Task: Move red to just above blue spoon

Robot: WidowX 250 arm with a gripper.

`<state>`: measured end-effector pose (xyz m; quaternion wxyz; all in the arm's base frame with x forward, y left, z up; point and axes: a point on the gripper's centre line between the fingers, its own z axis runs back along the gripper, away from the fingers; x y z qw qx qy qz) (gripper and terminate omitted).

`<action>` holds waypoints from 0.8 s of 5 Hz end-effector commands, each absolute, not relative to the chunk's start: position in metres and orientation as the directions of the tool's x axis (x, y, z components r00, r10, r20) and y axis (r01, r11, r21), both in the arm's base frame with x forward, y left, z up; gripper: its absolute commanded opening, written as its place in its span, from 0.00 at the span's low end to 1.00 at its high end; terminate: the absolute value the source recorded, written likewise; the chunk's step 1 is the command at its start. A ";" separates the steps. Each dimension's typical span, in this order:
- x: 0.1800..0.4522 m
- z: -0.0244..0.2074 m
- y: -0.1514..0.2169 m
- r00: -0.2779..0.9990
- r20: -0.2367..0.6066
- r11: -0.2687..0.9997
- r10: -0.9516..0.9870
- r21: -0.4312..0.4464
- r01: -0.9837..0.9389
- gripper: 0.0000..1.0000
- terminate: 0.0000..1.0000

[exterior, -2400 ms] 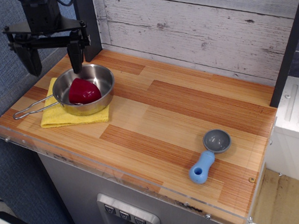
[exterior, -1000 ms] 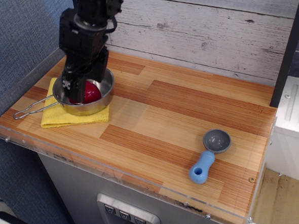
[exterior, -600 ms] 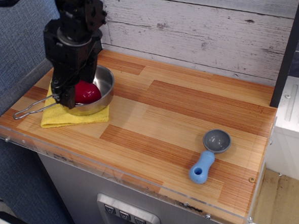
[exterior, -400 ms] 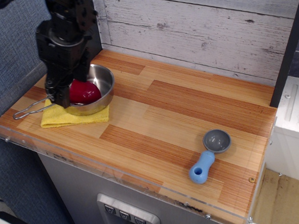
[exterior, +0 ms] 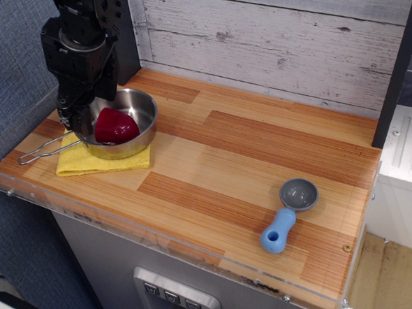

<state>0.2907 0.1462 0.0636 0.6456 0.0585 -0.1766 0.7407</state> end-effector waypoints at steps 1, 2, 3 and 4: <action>0.307 0.070 0.137 -0.172 0.326 -0.104 0.930 -0.216 -0.971 1.00 0.00; 0.314 0.060 0.124 -0.151 0.330 -0.089 0.932 -0.196 -0.977 1.00 0.00; 0.320 0.051 0.115 -0.129 0.336 -0.072 0.933 -0.175 -0.982 1.00 0.00; 0.325 0.041 0.108 -0.104 0.357 -0.058 0.928 -0.137 -0.989 1.00 0.00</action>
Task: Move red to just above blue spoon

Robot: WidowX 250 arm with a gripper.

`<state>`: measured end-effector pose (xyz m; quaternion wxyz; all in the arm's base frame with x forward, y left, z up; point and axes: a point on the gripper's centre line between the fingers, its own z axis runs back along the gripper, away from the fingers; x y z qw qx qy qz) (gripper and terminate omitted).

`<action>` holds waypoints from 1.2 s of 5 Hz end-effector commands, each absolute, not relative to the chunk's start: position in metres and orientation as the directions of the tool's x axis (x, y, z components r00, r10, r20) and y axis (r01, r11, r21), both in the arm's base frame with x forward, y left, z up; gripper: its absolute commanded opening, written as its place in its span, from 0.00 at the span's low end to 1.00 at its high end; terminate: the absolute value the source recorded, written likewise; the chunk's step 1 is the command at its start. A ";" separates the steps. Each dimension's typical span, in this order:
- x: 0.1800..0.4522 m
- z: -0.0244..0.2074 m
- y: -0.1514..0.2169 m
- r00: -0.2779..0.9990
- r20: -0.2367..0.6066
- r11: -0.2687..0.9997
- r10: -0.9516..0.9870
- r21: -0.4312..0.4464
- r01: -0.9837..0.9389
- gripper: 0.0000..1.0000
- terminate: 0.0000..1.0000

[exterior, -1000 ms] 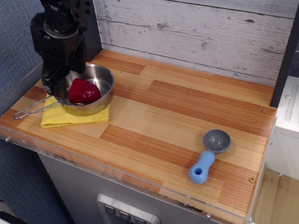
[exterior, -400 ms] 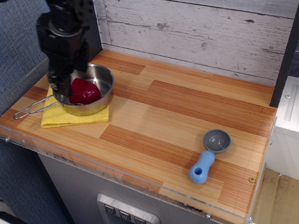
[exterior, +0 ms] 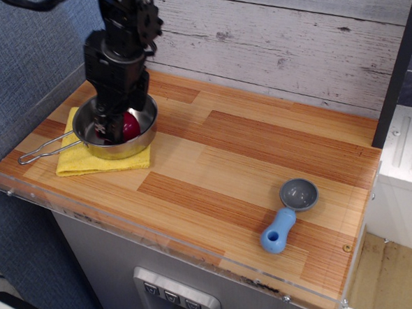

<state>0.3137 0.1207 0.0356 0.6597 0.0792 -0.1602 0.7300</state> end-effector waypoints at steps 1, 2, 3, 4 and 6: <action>0.326 0.035 0.108 -0.082 0.376 -0.046 0.923 -0.105 -0.993 1.00 0.00; 0.325 0.040 0.109 -0.037 0.401 -0.004 0.915 -0.083 -0.997 0.00 0.00; 0.320 0.062 0.114 0.197 0.412 0.244 0.890 -0.065 -0.968 0.00 0.00; 0.310 0.089 0.117 0.414 0.396 0.475 0.820 -0.066 -0.878 0.00 0.00; 0.304 0.134 0.107 0.704 0.384 0.785 0.597 -0.095 -0.613 0.00 0.00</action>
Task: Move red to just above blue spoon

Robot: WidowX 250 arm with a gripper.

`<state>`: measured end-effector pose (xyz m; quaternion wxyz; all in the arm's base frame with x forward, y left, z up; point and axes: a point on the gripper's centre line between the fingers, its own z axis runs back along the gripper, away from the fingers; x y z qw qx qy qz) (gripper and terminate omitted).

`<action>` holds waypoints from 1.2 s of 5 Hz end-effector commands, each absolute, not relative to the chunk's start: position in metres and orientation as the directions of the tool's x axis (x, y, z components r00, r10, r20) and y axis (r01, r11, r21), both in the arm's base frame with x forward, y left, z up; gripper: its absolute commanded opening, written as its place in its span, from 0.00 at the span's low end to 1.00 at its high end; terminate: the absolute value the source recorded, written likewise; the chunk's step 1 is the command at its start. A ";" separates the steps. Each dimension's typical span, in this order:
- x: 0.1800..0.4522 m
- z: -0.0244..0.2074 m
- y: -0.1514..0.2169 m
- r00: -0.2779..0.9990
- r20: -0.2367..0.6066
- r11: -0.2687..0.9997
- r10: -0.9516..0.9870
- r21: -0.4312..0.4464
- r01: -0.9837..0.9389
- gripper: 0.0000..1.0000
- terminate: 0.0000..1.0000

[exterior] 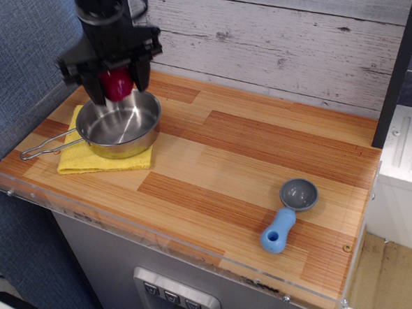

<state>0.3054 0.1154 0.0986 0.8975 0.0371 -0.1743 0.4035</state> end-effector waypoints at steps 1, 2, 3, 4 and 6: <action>0.322 0.134 0.086 0.850 0.300 0.900 0.432 -0.085 -0.427 0.00 0.00; 0.341 0.126 0.064 0.919 0.208 0.942 0.334 -0.115 -0.316 0.00 0.00; 0.364 0.110 0.038 0.954 0.155 0.966 0.258 -0.069 -0.250 0.00 0.00; 0.371 0.103 0.010 0.969 0.146 0.980 0.200 -0.009 -0.201 0.00 0.00; 0.353 0.109 -0.040 0.970 0.208 0.986 0.123 0.084 -0.144 0.00 0.00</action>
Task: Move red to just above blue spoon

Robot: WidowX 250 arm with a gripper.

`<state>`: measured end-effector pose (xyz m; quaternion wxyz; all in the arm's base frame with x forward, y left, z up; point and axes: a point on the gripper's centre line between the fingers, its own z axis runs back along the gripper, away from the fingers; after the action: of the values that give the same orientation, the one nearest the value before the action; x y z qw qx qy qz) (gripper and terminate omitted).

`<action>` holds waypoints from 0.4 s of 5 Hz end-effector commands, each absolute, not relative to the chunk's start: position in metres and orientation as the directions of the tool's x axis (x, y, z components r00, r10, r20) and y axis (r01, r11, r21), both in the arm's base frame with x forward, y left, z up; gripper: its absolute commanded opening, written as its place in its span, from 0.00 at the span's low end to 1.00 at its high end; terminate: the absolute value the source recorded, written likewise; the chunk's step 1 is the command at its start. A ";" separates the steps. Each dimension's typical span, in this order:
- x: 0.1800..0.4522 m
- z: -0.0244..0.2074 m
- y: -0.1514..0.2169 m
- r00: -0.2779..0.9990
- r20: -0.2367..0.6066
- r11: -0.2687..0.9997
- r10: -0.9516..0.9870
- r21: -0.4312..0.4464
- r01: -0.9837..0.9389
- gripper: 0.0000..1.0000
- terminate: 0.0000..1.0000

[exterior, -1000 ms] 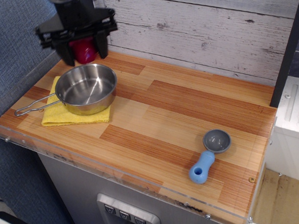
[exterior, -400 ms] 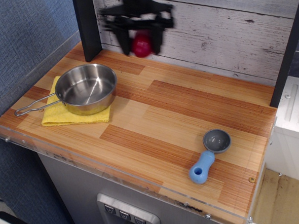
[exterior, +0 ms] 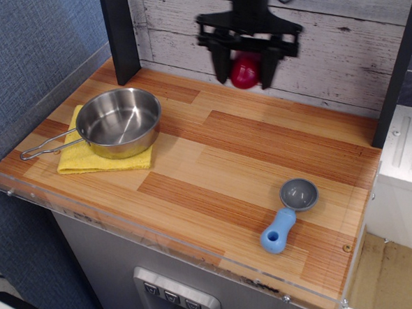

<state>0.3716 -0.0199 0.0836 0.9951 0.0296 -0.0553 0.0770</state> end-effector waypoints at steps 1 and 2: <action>0.340 0.109 -0.056 0.956 0.251 0.982 0.150 0.076 -0.174 0.00 0.00; 0.337 0.093 -0.072 0.943 0.279 0.981 0.180 0.023 -0.194 0.00 0.00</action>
<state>0.3410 -0.0729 0.0736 0.9891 0.0338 -0.1093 0.0928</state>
